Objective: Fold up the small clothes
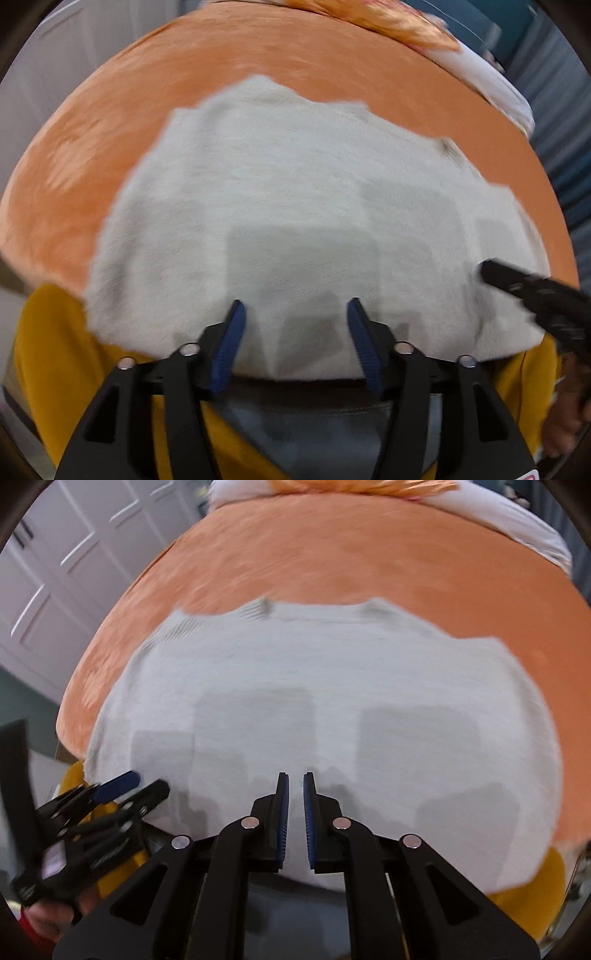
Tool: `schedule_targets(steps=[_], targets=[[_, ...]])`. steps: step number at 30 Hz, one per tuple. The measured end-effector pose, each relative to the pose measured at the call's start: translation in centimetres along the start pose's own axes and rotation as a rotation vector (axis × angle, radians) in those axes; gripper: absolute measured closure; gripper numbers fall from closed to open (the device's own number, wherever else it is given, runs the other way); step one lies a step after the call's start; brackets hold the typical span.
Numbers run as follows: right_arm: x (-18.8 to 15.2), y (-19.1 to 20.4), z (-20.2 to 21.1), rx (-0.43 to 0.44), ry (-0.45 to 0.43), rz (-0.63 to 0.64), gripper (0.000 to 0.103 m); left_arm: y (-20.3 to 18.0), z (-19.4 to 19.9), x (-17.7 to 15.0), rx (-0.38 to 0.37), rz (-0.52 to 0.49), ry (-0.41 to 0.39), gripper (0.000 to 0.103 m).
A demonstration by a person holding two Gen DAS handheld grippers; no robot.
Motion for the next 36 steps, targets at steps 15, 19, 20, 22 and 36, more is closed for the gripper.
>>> schedule_targets(steps=[15,19,20,22,36], targets=[[-0.5,1.3,-6.0,-0.045,0.156,0.041,0.097,11.3,-1.5,1.4,-0.082,0.318,-0.004,0.038],[-0.2,1.1,-6.1,-0.025,0.155,0.027,0.097,10.6,-2.4,1.3,-0.094,0.317,-0.008,0.038],[-0.2,1.1,-6.2,-0.022,0.152,0.029,0.097,10.4,-2.3,1.4,-0.091,0.303,-0.012,0.045],[-0.2,1.0,-6.1,-0.015,0.148,0.03,0.097,9.9,-2.2,1.9,-0.105,0.283,-0.012,0.061],[-3.5,-8.1,2.8,0.17,0.036,-0.219,0.067,-8.6,8.1,8.6,-0.29,-0.113,-0.206,0.092]])
Point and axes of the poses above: each gripper's, at about its wrist camera, not at the fingertips, and z roughly against the way its jaws point, y to its left, x to its top, the point moved 9 cm from there along -z, roughly the way its jaws point, and after that the axes turned 9 degrees about -z, right-handed, at the moved point
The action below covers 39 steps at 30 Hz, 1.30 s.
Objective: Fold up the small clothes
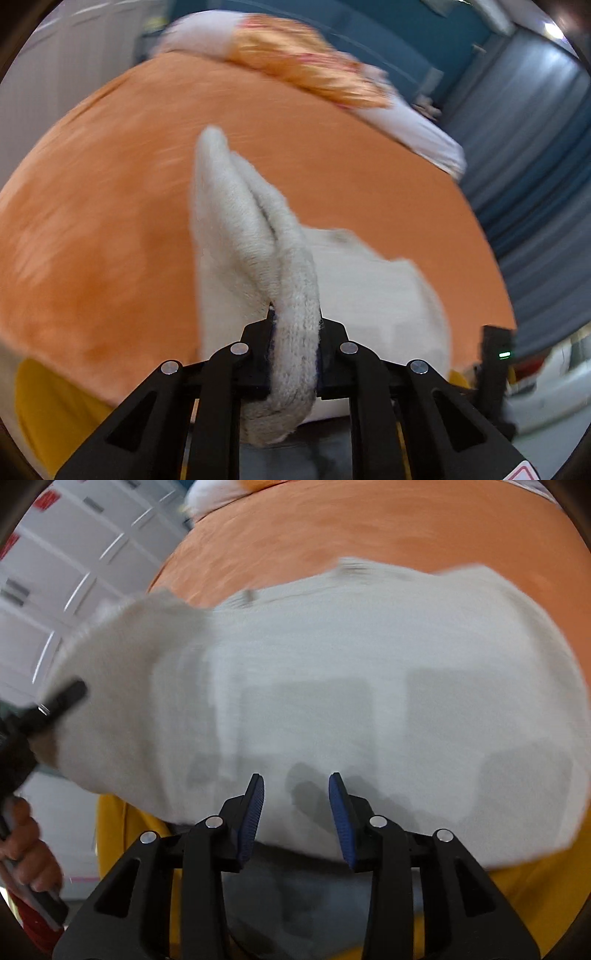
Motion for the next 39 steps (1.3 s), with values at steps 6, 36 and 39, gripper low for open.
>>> schedule_targets(steps=[6,36,39], targets=[[-0.9,-9.4,5.2,-0.049,-0.08,-0.178,0.067,-12.2,-7.8,-1.4,-0.132,-0.215,0.134,0.092],[7.8,-0.6,9.8,0.434,-0.162,-0.139,0.09,-3.2,-2.6,-6.8,0.155,-0.148,0.168,0.031],[9.1,-2.8,13.5,0.49,-0.277,-0.174,0.09,-4.6,-3.4,-7.7,0.125,-0.198,0.198,0.031]])
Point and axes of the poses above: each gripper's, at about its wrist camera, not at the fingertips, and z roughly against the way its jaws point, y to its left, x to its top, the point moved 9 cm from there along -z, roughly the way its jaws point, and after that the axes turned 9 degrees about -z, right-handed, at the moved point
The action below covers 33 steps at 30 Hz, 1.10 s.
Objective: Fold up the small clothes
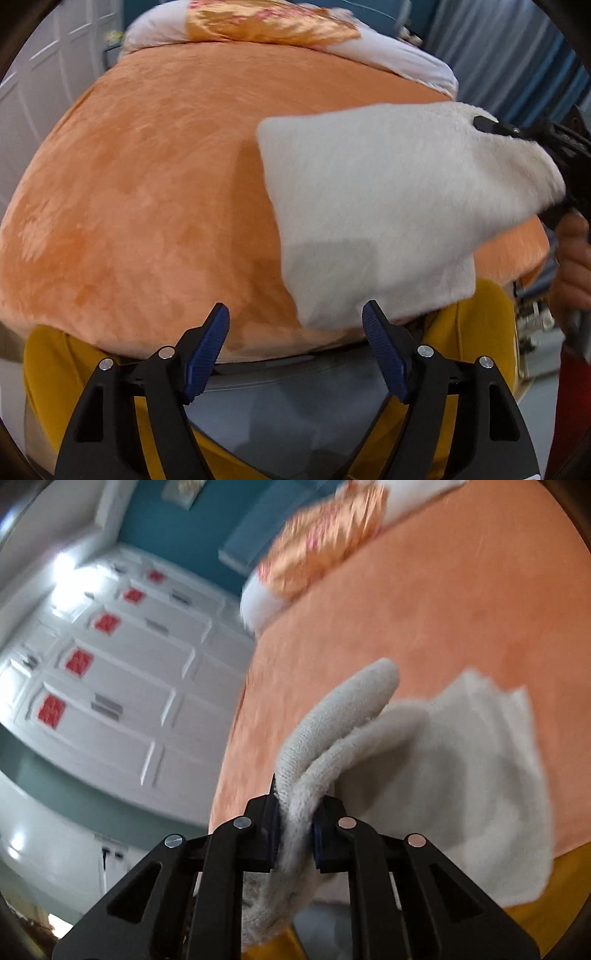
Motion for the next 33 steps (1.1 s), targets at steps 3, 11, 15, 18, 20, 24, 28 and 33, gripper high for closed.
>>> schedule_targets(steps=[3,11,15,18,20,24,28,33], targets=[[0.3,-8.4,-0.4,-0.307,0.004,0.006,0.09,-2.1,-1.5,0.2,-0.031,-0.079,0.022,0.031],[-1.0,-13.9,-0.7,-0.376,0.043,-0.117,0.086,-3.9,-7.1,-0.7,0.034,-0.219,0.114,0.031],[-2.5,-12.7,0.1,-0.402,0.052,-0.071,0.062,-3.7,-8.5,-1.8,0.048,-0.256,0.153,0.039],[-3.9,-12.8,2.7,-0.397,0.031,-0.076,0.046,-3.2,-8.5,-2.0,0.051,-0.254,0.142,0.058],[-5.1,-12.7,3.4,-0.376,0.04,-0.075,0.046,-2.8,-8.7,-2.0,0.025,-0.214,0.145,0.075],[-6.2,-14.5,2.4,-0.478,0.078,0.022,0.082,-2.5,-8.5,-1.8,0.01,-0.172,0.139,0.094],[-4.9,-10.4,6.0,-0.313,-0.056,0.034,0.087,-1.2,-7.3,-1.6,0.004,-0.105,0.122,0.095],[-6.6,-16.8,5.6,-0.468,0.036,-0.031,0.087,-1.8,-9.3,-2.8,0.015,-0.117,0.173,0.095]])
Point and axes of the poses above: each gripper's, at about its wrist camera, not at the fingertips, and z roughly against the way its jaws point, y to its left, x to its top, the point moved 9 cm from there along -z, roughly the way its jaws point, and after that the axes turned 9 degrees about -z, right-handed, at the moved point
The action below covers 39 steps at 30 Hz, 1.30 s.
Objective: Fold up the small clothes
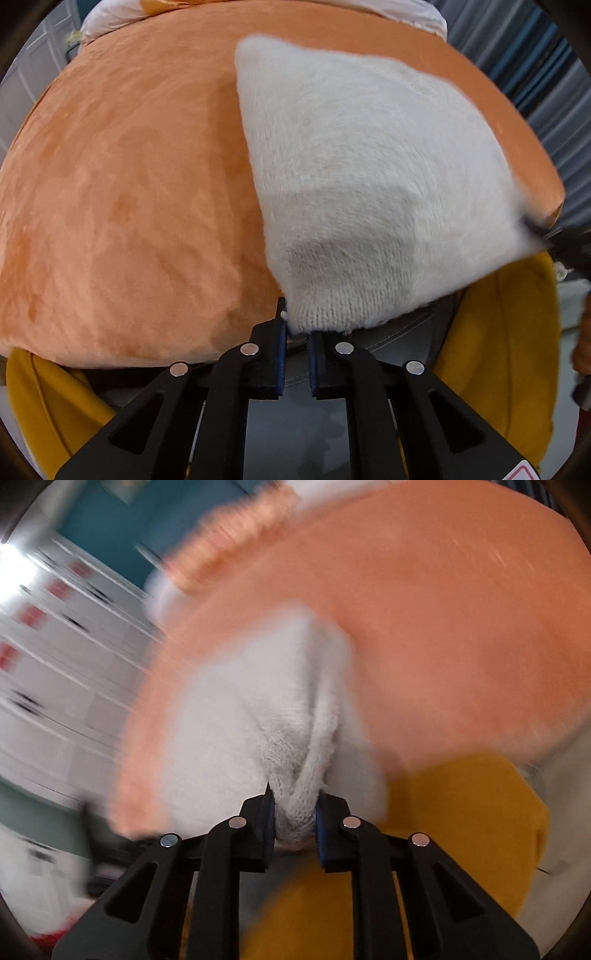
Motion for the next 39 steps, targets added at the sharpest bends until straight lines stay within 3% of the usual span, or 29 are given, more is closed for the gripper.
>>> schedule_targets(steps=[2,7,10,11,13,16,18,21,23,24,25,28,30,31,34,35,39], targets=[[-1.1,-1.4,-2.6,-0.075,0.046,0.007,0.087,-0.2,-0.3,-0.1,0.018,-0.022,0.013,0.095],[-0.2,1.0,-0.8,-0.148,0.003,0.095,0.075,-0.7,3.7,0.5,-0.032,-0.044,-0.063,0.093],[0.6,1.8,1.6,-0.127,-0.051,0.099,0.068,-1.0,7.2,1.0,-0.024,-0.074,-0.145,0.09],[1.4,1.8,2.6,-0.124,-0.077,0.086,0.065,-1.1,8.3,1.2,-0.018,-0.081,-0.175,0.084],[2.8,1.7,3.6,-0.12,-0.12,0.063,0.05,-1.1,10.0,2.4,-0.023,-0.056,-0.234,0.071],[5.4,2.6,3.7,-0.069,-0.148,0.031,0.048,-1.7,9.6,4.9,-0.054,-0.012,-0.247,0.066],[7.2,3.5,2.9,-0.045,-0.149,0.037,0.048,-2.4,8.6,6.2,-0.044,-0.007,-0.236,0.066],[9.4,4.7,-0.8,-0.046,-0.123,0.024,0.04,-3.1,7.1,8.0,0.01,-0.027,-0.228,0.066],[10.0,4.9,-3.2,-0.078,-0.091,0.032,0.047,-3.0,5.5,8.6,0.033,-0.018,-0.199,0.066],[10.3,5.3,-4.7,-0.128,-0.064,0.077,0.075,-2.9,4.6,8.5,0.033,-0.009,-0.175,0.067],[10.4,5.9,-4.9,-0.162,-0.069,0.111,0.094,-2.7,3.8,8.4,0.038,-0.001,-0.154,0.068],[11.4,9.5,-1.1,-0.031,-0.196,0.157,0.095,-2.2,2.6,8.1,0.068,0.009,-0.12,0.069],[12.0,10.0,0.6,-0.005,-0.263,0.168,0.095,-2.3,2.3,8.1,0.082,0.005,-0.116,0.069],[12.1,9.2,-0.2,-0.025,-0.244,0.152,0.095,-2.3,2.1,8.1,0.087,0.002,-0.11,0.069],[11.3,4.4,-6.5,-0.167,-0.067,0.084,0.094,-2.7,1.5,8.2,0.105,-0.013,-0.096,0.067],[10.8,3.3,-7.8,-0.17,-0.036,0.048,0.094,-2.8,1.5,8.2,0.122,-0.019,-0.092,0.067],[10.8,5.6,-4.1,-0.097,-0.122,0.041,0.092,-2.8,1.4,8.0,0.14,-0.017,-0.084,0.066]])
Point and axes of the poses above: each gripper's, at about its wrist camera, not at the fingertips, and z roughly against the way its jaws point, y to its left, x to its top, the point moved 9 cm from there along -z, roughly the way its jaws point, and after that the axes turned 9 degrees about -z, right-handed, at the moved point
